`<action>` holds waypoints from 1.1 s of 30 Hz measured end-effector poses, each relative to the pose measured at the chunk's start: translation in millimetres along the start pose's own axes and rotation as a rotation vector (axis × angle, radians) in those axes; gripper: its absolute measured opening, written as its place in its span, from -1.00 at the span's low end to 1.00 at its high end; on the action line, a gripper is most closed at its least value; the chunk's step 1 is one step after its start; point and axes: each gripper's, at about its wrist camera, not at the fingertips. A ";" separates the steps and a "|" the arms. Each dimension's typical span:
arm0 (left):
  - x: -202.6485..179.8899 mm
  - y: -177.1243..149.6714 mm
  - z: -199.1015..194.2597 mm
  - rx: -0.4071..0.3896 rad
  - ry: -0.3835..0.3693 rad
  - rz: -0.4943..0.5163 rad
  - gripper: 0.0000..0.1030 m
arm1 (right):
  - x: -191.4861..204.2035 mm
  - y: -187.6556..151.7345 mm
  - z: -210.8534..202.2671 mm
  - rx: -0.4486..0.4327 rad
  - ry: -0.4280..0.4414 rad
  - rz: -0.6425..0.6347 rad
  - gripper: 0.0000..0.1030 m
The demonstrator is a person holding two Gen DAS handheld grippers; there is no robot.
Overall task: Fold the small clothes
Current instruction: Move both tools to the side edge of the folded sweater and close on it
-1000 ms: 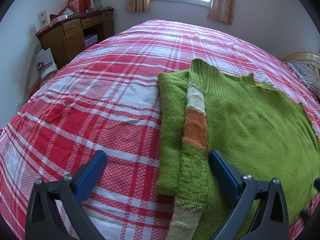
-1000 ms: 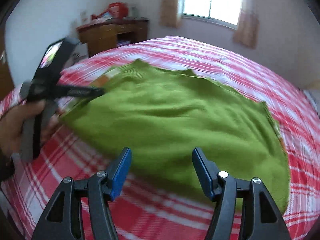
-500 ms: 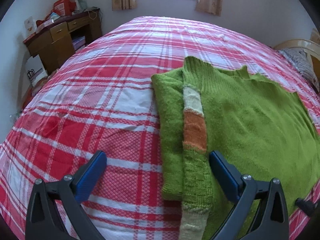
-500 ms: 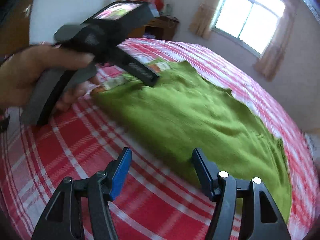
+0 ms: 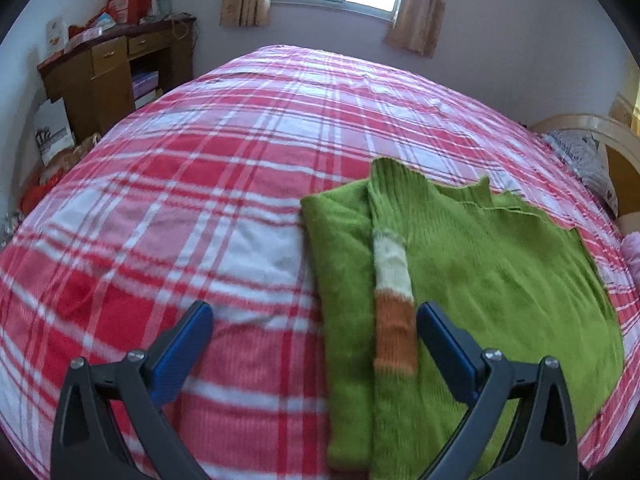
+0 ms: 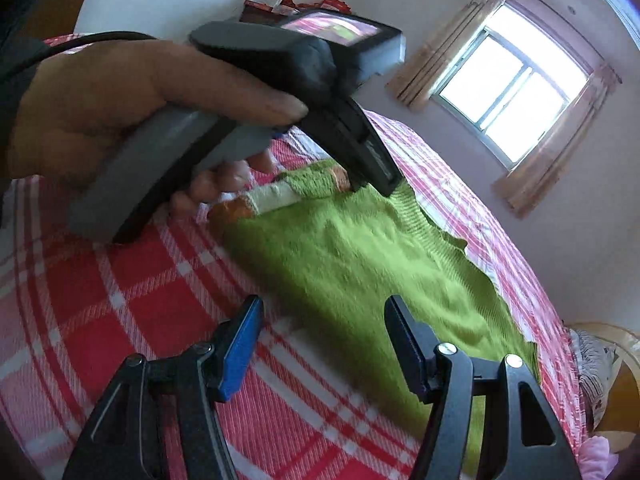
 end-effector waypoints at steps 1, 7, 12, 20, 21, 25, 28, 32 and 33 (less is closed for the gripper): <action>0.0 1.8 3.1 0.010 0.004 0.009 1.00 | 2.6 2.7 2.0 0.000 -0.002 -0.006 0.24; -1.0 11.6 14.8 0.027 0.003 0.044 1.00 | 18.6 16.9 8.8 -0.009 -0.021 -0.052 0.24; -4.7 16.3 19.8 0.030 -0.009 0.079 1.00 | 27.9 25.8 15.6 -0.002 -0.035 -0.062 0.23; -5.6 17.1 19.7 0.010 -0.058 0.079 0.79 | 32.2 35.6 22.1 0.008 -0.037 -0.051 0.23; -4.6 16.8 19.2 0.007 -0.064 0.074 0.75 | 31.9 35.6 22.0 0.009 -0.033 -0.047 0.23; -3.2 16.6 18.6 -0.001 -0.083 0.059 0.62 | 30.6 34.6 20.2 0.011 -0.009 -0.040 0.09; -1.6 16.7 18.9 -0.002 -0.101 0.046 0.57 | 31.2 33.1 22.4 0.004 -0.003 -0.069 -0.13; 4.4 16.1 18.2 -0.009 -0.124 0.011 0.47 | 37.5 30.9 19.7 -0.002 -0.009 -0.091 -0.22; 6.6 15.6 17.5 -0.016 -0.136 0.000 0.38 | 38.8 31.0 18.4 -0.001 -0.007 -0.088 -0.22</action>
Point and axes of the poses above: each gripper's, at about its wrist camera, not at the fingertips, and z roughly the way its jaws point, x to its left, y to its top, and after that the axes turned 10 degrees about z, right-handed
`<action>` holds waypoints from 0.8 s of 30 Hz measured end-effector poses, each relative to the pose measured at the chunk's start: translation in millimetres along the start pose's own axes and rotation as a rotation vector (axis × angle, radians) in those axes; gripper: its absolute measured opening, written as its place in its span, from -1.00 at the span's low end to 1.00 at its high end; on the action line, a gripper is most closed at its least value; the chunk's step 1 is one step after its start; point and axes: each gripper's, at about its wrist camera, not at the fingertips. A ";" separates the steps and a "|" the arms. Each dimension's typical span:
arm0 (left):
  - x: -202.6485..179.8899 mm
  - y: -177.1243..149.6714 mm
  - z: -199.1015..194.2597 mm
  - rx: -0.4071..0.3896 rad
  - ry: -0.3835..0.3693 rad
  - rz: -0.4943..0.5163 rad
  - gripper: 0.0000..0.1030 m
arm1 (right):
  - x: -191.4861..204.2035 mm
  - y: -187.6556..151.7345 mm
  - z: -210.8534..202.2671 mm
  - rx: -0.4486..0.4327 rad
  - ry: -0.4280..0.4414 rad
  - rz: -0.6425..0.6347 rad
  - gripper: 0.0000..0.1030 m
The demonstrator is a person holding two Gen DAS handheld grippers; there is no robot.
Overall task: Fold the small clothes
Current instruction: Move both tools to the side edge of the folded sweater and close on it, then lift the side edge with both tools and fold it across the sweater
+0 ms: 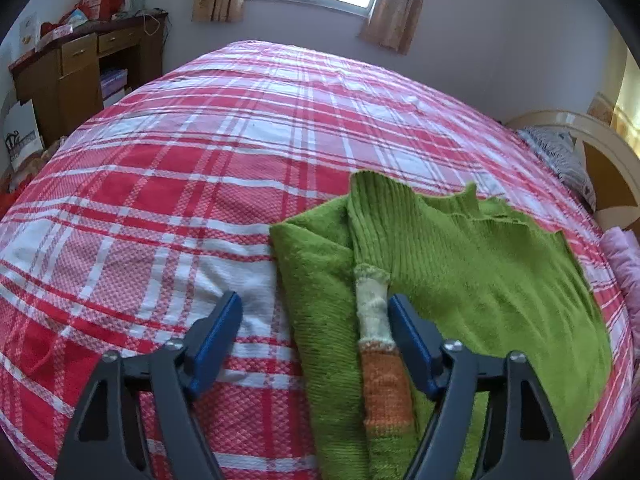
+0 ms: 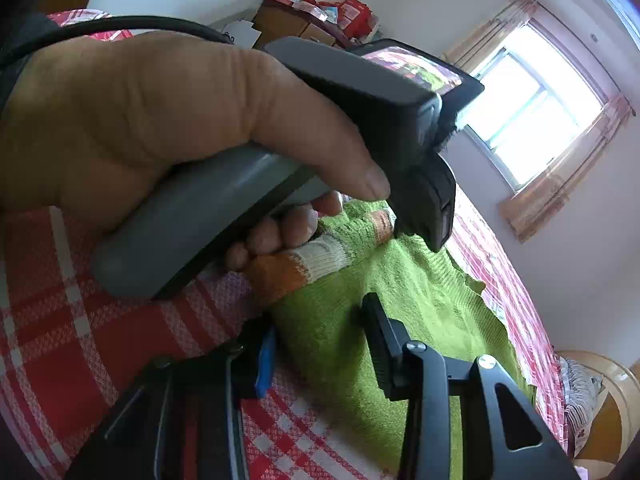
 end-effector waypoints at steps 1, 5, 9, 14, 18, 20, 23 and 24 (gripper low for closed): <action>2.0 -0.4 -0.7 -0.005 -0.014 -0.011 0.34 | -0.6 0.2 -0.1 0.001 0.003 0.004 -0.22; 1.4 -1.4 -1.8 -0.022 -0.075 -0.018 -0.06 | -3.3 0.6 1.0 0.003 0.008 0.009 -0.27; 0.0 -0.9 -0.6 -0.020 -0.081 -0.014 -0.21 | 2.9 -2.5 -1.0 0.003 0.004 -0.003 -0.51; 4.4 -0.6 1.5 -0.019 -0.163 -0.047 -0.73 | 1.1 -2.9 -3.0 0.003 0.017 0.013 -0.78; 8.5 1.9 -2.8 -0.007 -0.186 -0.117 -0.76 | -25.4 -2.5 -18.6 -0.040 0.089 0.143 -0.84; 11.7 1.8 -6.6 -0.017 -0.214 -0.171 -0.77 | -38.3 -3.6 -25.5 -0.057 0.121 0.207 -0.85; 8.4 3.7 -11.1 -0.022 -0.218 -0.196 -0.78 | -55.0 -7.6 -36.6 -0.077 0.157 0.280 -0.87; 6.0 4.9 -13.0 -0.023 -0.211 -0.194 -0.78 | -60.3 -9.6 -40.9 -0.085 0.166 0.297 -0.88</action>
Point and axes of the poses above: each gripper's, at about its wrist camera, not at the fingertips, and z roughly the way its jaws point, x to its left, y to its top, and after that the axes turned 10 degrees about z, right-handed
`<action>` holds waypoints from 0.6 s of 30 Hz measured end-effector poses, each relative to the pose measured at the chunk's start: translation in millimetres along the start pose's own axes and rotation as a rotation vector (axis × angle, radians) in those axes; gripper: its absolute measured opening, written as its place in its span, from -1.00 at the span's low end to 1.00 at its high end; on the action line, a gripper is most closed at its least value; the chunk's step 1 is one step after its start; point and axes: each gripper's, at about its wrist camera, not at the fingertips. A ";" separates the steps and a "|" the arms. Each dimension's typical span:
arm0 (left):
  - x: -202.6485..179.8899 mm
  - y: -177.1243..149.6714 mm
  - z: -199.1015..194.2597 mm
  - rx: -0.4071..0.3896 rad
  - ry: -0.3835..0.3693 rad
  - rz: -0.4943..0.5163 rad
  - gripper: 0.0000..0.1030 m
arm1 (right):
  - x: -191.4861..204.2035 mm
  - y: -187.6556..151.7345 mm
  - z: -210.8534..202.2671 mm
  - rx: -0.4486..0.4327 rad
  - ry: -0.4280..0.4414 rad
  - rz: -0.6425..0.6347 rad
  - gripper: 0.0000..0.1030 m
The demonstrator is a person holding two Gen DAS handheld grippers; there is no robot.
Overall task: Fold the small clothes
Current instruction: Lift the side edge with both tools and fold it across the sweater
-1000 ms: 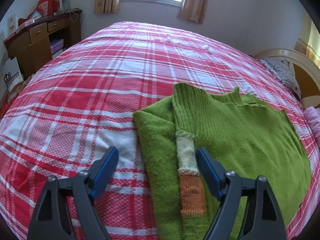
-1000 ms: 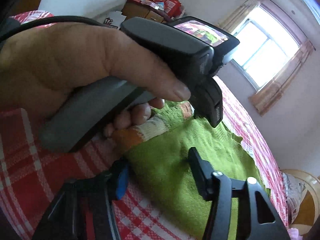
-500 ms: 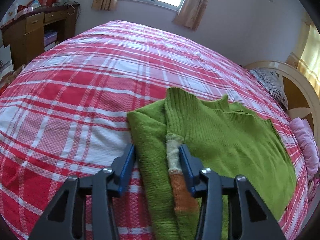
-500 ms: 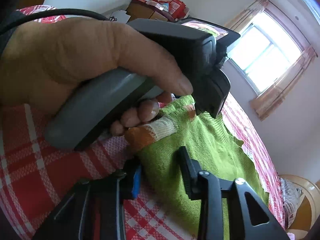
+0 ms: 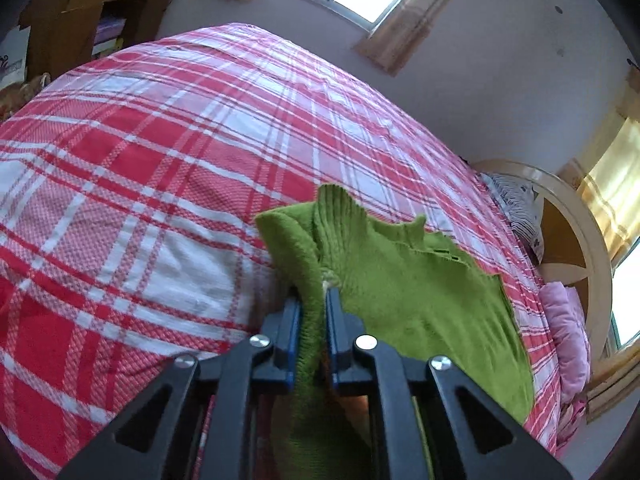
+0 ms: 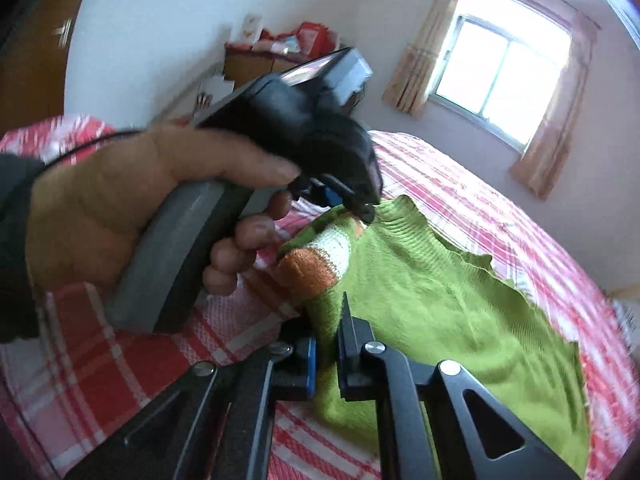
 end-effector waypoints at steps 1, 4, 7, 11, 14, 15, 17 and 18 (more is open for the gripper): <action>-3.4 1.5 -1.9 -0.002 0.001 0.000 -0.78 | -3.2 -1.1 -3.3 -0.005 0.003 0.010 -0.88; -11.8 7.2 -8.5 -0.020 -0.013 -0.006 -0.78 | -18.1 -1.9 -14.1 -0.023 0.025 0.064 -0.88; -26.9 15.0 -15.7 -0.041 -0.026 0.002 -0.78 | -36.5 -2.3 -22.9 -0.041 0.050 0.125 -0.88; -53.4 27.5 -19.1 -0.061 -0.033 0.032 -0.78 | -55.2 -4.6 -33.8 -0.060 0.080 0.200 -0.88; -74.8 34.6 -20.3 -0.077 -0.041 0.048 -0.78 | -74.9 -7.0 -42.5 -0.065 0.107 0.266 -0.88; -79.2 36.3 -19.4 -0.079 -0.047 0.053 -0.78 | -83.4 -8.2 -46.3 -0.068 0.117 0.294 -0.88; -92.4 39.0 -18.4 -0.079 -0.052 0.070 -0.78 | -101.3 -11.5 -54.5 -0.075 0.143 0.357 -0.88; -99.8 40.8 -17.0 -0.081 -0.061 0.079 -0.78 | -109.1 -13.0 -58.4 -0.083 0.157 0.382 -0.88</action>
Point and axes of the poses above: each gripper's, at about its wrist camera, not at the fingertips, and z roughly the way its jaws point, x to its left, y to its top, and after that the axes turned 10 degrees about z, right-handed
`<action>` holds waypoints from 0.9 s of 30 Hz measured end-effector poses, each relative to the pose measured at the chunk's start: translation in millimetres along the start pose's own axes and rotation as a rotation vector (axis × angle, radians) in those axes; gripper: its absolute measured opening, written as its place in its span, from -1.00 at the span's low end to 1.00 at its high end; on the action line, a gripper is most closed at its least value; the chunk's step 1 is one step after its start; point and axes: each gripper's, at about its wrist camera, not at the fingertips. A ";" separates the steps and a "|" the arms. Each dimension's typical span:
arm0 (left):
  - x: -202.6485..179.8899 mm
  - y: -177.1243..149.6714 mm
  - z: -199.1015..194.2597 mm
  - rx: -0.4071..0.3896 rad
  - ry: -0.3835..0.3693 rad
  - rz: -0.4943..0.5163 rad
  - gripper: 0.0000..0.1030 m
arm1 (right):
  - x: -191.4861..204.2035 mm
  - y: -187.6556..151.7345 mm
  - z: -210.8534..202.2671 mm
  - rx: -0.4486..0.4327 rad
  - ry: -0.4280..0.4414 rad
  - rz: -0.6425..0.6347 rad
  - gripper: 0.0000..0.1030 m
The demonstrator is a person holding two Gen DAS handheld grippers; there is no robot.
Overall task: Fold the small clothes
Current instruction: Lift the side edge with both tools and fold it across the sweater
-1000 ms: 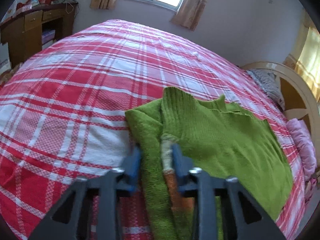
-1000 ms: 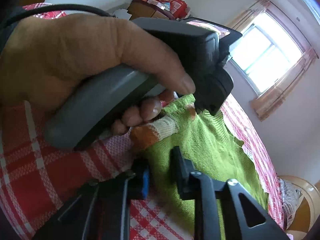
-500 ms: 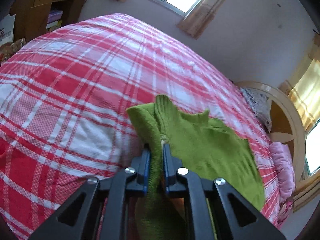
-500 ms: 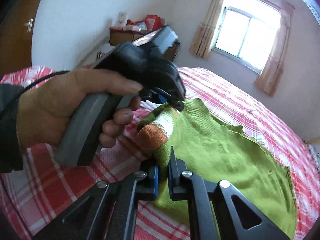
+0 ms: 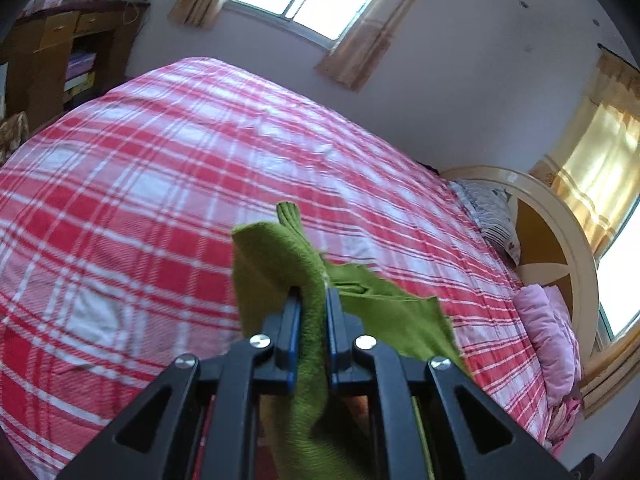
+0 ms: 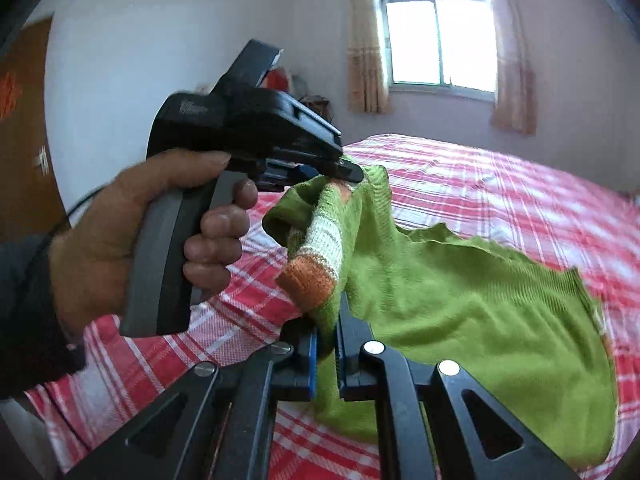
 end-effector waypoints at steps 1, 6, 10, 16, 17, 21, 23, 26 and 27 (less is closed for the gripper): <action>-8.0 2.1 1.6 -0.002 -0.009 0.009 -0.78 | -7.5 2.8 -5.1 -0.009 0.018 0.025 -0.88; -45.4 9.7 10.2 -0.013 -0.053 0.052 -0.78 | -45.6 10.1 -30.7 -0.043 0.030 0.109 -0.88; -73.1 12.1 25.6 0.004 -0.078 0.088 -0.78 | -69.1 7.0 -45.5 -0.058 0.033 0.152 -0.88; -112.4 10.6 50.5 0.043 -0.101 0.144 -0.78 | -103.9 0.8 -68.7 -0.085 0.019 0.224 -0.88; -116.6 10.3 53.2 0.047 -0.104 0.149 -0.78 | -110.3 2.7 -75.5 -0.091 0.015 0.231 -0.88; -138.5 7.8 67.6 0.064 -0.109 0.176 -0.78 | -132.4 -0.6 -90.0 -0.110 -0.001 0.270 -0.88; -147.7 6.6 75.0 0.074 -0.108 0.189 -0.78 | -144.3 -3.1 -94.6 -0.114 -0.006 0.298 -0.88; -163.4 1.2 89.9 0.099 -0.107 0.215 -0.78 | -156.4 -7.9 -100.5 -0.116 -0.019 0.328 -0.88; -167.0 -0.4 93.0 0.104 -0.105 0.223 -0.78 | -160.7 -9.6 -102.7 -0.114 -0.023 0.336 -0.88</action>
Point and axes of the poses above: each gripper's, at about its wrist camera, not at the fingertips, and z roughly the way its jaws point, x to its left, y to its top, and after that the axes turned 10 degrees about z, right-handed
